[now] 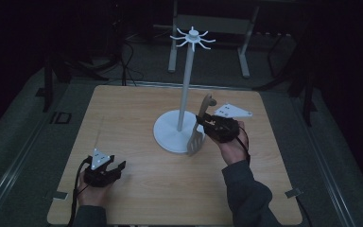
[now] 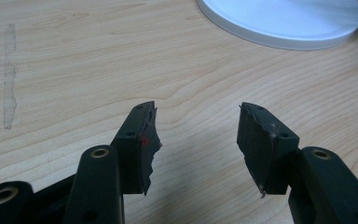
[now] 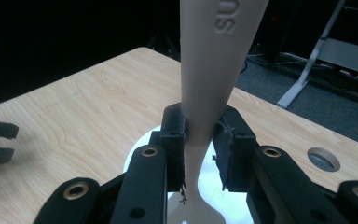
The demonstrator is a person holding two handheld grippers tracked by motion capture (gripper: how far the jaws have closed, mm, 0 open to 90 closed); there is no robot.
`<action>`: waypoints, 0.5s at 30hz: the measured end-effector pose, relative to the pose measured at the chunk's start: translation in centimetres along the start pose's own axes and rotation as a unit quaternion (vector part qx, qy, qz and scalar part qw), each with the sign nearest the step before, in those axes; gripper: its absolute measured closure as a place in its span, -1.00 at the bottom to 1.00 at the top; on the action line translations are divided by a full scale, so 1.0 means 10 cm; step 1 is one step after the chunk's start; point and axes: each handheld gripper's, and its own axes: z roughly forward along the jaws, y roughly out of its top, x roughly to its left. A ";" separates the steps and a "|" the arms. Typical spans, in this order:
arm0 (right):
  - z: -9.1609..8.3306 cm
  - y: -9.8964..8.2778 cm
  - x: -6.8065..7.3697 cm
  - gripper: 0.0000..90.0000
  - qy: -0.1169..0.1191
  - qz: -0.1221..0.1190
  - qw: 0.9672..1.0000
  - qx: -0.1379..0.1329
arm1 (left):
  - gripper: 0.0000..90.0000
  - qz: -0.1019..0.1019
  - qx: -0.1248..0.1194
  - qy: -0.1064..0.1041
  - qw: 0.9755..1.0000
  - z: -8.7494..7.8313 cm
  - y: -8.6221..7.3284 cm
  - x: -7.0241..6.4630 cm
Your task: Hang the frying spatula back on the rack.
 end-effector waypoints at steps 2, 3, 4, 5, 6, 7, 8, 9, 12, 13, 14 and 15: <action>0.00 0.02 -0.01 0.65 0.001 0.002 1.000 -0.003 | 0.05 0.000 0.000 0.000 1.000 0.00 0.00 0.00; -0.01 0.03 -0.01 0.65 0.002 0.003 1.000 -0.004 | 0.05 0.000 0.000 0.000 1.000 0.00 0.00 0.00; -0.01 0.04 -0.02 0.65 0.003 0.005 1.000 -0.005 | 0.05 0.000 0.000 0.001 1.000 0.00 0.00 0.00; -0.01 0.05 -0.03 0.65 0.003 0.007 1.000 -0.006 | 0.05 -0.001 -0.001 0.001 1.000 0.00 0.00 0.00; -0.01 0.06 -0.04 0.65 0.004 0.010 1.000 -0.007 | 0.05 -0.001 0.000 0.001 1.000 0.00 0.00 0.00; -0.01 0.07 -0.05 0.65 0.005 0.013 1.000 -0.008 | 0.05 0.000 0.000 0.001 1.000 0.00 0.00 0.00; -0.01 0.08 -0.06 0.65 0.006 0.017 1.000 -0.008 | 0.05 -0.001 0.000 0.001 1.000 0.00 0.00 0.00; -0.01 0.09 -0.08 0.65 0.008 0.022 1.000 -0.009 | 0.05 -0.001 -0.001 0.000 1.000 0.00 0.00 0.00; -0.02 0.11 -0.11 0.65 0.010 0.030 0.999 -0.012 | 0.04 -0.001 0.002 0.000 1.000 0.00 0.00 0.01; -0.02 0.12 -0.11 0.65 0.010 0.032 0.999 -0.013 | 0.04 -0.001 0.002 0.000 1.000 0.00 0.00 0.01; -0.02 0.12 -0.12 0.65 0.009 0.031 0.999 -0.014 | 0.04 -0.001 0.002 0.000 1.000 0.00 0.00 0.01; -0.02 0.13 -0.13 0.65 0.009 0.033 0.999 -0.015 | 0.04 -0.002 0.002 0.000 1.000 0.00 0.00 0.01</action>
